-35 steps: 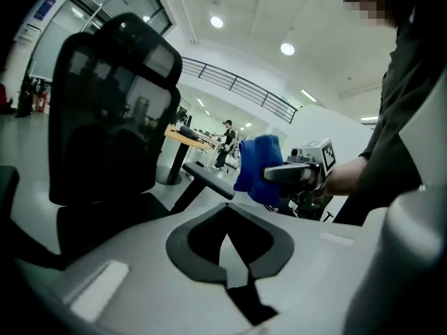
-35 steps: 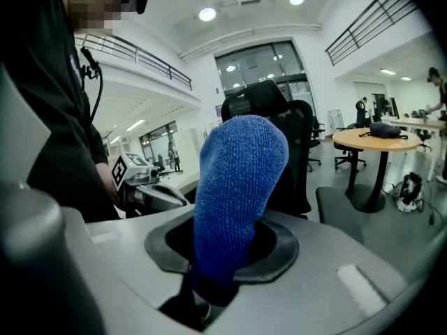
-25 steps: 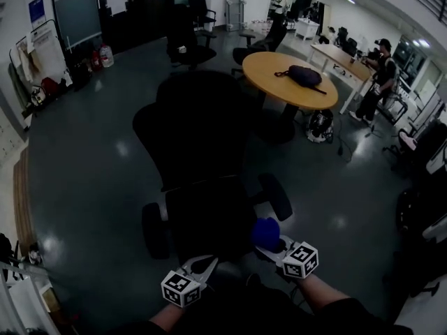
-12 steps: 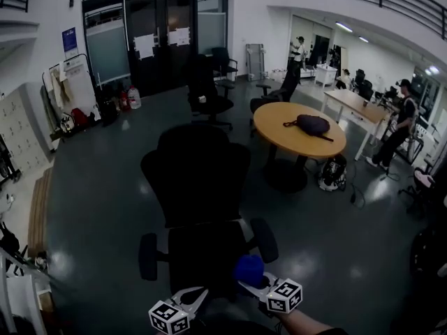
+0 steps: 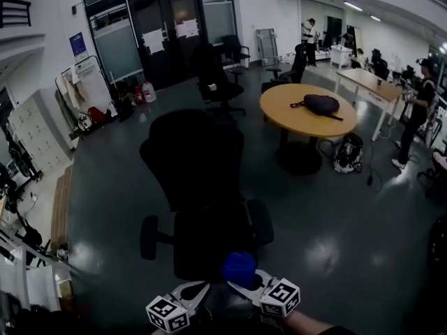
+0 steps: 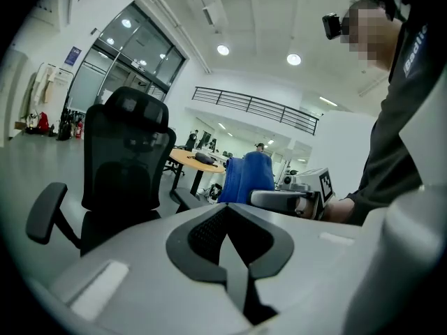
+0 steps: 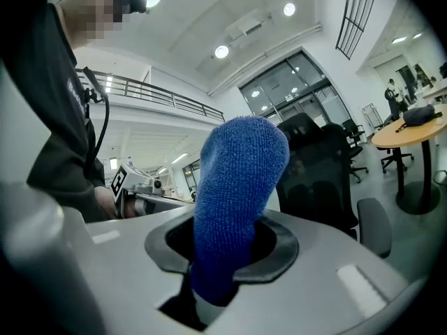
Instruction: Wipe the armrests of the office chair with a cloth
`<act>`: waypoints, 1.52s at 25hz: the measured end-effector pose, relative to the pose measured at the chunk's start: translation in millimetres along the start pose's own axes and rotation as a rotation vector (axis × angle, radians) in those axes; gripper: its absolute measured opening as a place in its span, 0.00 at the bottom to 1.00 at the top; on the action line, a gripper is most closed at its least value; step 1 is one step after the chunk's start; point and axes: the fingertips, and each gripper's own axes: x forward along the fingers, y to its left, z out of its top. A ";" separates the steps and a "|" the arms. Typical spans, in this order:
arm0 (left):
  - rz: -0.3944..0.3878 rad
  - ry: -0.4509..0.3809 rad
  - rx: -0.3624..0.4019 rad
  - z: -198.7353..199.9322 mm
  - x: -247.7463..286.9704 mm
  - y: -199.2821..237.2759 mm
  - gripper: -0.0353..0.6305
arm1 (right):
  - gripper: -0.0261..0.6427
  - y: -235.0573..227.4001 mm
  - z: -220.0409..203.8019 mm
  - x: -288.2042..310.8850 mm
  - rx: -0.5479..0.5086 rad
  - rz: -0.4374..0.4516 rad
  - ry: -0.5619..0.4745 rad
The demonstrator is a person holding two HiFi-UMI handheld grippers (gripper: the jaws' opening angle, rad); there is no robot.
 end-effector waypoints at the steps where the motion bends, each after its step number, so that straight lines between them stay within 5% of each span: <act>1: -0.004 -0.003 0.002 4.3 -0.2 -6.0 0.08 | 0.22 4.5 1.3 -2.8 -0.004 0.005 0.000; 8: -0.050 -0.055 0.031 27.7 -25.2 -37.1 0.08 | 0.22 51.5 10.1 -4.9 -0.036 0.016 0.009; 18: -0.076 -0.099 0.072 18.8 -88.6 -10.4 0.08 | 0.22 91.5 11.7 37.1 -0.064 -0.056 0.007; 38: -0.099 -0.136 0.074 12.3 -121.8 25.2 0.08 | 0.22 102.2 -10.5 79.0 -0.089 -0.097 0.048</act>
